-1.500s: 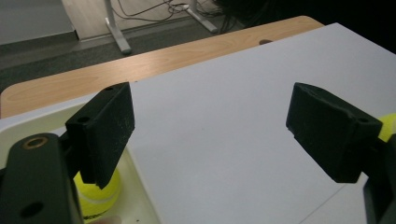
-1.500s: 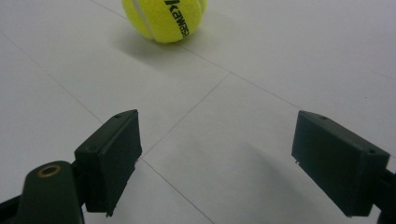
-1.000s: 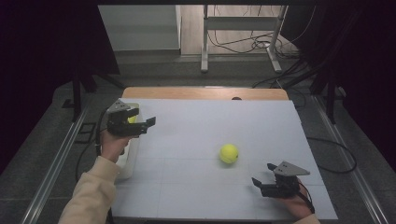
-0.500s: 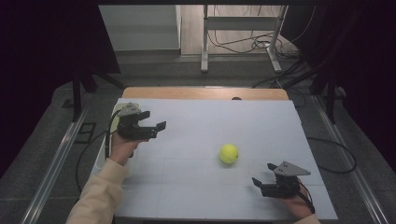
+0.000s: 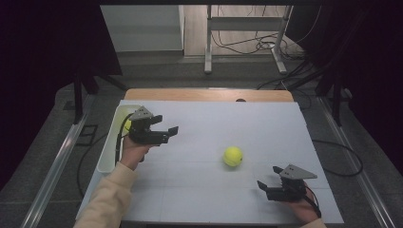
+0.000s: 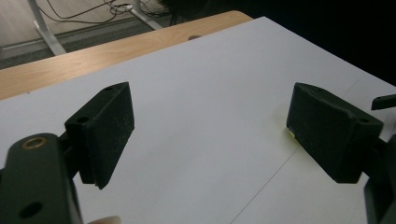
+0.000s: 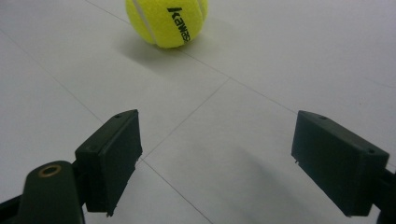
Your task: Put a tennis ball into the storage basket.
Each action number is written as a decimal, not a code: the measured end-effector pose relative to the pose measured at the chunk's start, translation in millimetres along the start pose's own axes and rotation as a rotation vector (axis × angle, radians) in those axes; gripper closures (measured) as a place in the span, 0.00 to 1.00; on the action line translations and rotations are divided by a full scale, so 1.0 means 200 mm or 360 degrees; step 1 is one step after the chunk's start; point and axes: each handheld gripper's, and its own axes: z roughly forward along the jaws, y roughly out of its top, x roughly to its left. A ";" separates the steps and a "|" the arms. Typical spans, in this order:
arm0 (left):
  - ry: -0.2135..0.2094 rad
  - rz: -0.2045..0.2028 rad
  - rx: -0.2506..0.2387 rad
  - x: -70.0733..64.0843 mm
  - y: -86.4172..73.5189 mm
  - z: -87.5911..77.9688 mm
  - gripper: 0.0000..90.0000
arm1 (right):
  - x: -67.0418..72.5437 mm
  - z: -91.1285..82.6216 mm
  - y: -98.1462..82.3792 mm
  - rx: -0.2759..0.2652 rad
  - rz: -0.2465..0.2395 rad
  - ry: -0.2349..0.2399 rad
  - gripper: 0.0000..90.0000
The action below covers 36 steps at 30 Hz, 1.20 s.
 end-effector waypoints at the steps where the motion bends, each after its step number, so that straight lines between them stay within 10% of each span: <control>1: -0.0003 -0.0002 -0.0001 0.00 0.00 0.00 0.18 | 0.00 0.00 0.00 0.0000 -0.0002 0.0000 0.18; 36: -0.0174 0.0091 0.0078 -0.18 -0.01 0.18 0.17 | 0.00 -0.01 -0.01 -0.0003 0.0007 -0.0013 0.18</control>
